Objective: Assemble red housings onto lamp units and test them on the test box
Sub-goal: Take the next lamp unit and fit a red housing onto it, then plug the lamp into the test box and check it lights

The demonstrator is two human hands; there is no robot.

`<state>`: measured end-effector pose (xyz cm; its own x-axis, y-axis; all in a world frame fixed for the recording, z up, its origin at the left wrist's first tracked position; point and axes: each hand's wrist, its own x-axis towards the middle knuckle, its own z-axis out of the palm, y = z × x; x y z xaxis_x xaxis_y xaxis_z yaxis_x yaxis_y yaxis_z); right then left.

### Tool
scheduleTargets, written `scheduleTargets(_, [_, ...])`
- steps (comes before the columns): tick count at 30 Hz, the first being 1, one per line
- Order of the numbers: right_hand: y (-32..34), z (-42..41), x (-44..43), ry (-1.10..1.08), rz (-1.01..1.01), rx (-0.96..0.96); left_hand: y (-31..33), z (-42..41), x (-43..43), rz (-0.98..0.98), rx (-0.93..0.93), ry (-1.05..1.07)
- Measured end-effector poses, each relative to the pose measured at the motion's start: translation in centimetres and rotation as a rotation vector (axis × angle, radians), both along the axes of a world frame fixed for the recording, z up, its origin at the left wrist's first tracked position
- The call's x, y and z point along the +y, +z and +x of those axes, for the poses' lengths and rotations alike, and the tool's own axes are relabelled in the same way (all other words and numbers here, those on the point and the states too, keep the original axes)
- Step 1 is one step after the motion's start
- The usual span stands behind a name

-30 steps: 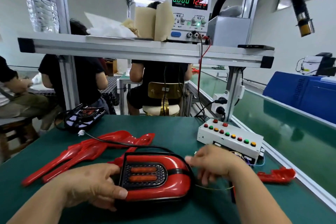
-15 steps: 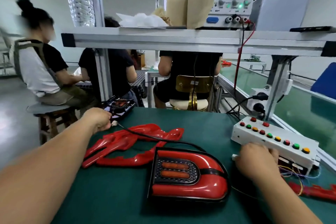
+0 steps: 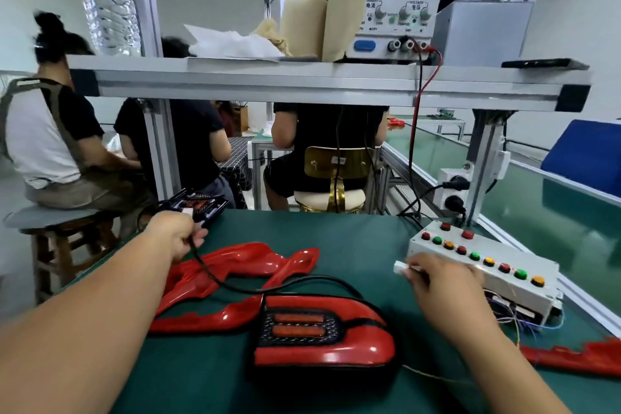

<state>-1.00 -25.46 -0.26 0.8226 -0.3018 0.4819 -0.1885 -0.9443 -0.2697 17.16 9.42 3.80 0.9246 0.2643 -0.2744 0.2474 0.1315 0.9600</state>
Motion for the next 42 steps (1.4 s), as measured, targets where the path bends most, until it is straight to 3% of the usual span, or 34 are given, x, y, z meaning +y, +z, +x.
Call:
scheduleTargets(2, [0.2, 0.1, -0.2, -0.003, 0.017, 0.002, 1.5, -0.7, -0.9, -0.103, -0.112, -0.035])
scheduleTargets(6, [0.6, -0.3, -0.2, -0.05, 0.056, -0.069, 5.4, -3.7, -4.5, -0.044, -0.401, -0.194])
scheduleTargets(14, [0.6, -1.1, -0.4, -0.005, 0.16, -0.187, 7.1, -9.2, -13.1, 0.389, -0.685, -0.713])
scheduleTargets(18, [0.4, -1.1, -0.8, 0.067, 0.229, -0.328, 6.2, -10.9, -16.2, 0.773, -0.815, -0.727])
scheduleTargets(20, [0.3, -1.0, -0.8, 0.108, 0.243, -0.377, 5.4, -11.5, -17.3, 0.848, -0.857, -0.742])
scheduleTargets(32, [0.2, -1.1, -1.5, 0.197, 0.201, -0.419, 3.8, -11.3, -18.5, 0.892, -0.957, -0.914])
scheduleTargets(37, [0.3, -1.1, -1.6, 0.213, 0.172, -0.393, 3.4, -11.4, -18.3, 0.811, -0.998, -0.888])
scheduleTargets(42, [0.3, -1.1, -1.5, 0.227, 0.149, -0.354, 3.0, -11.3, -18.1, 0.88, -1.006, -0.893])
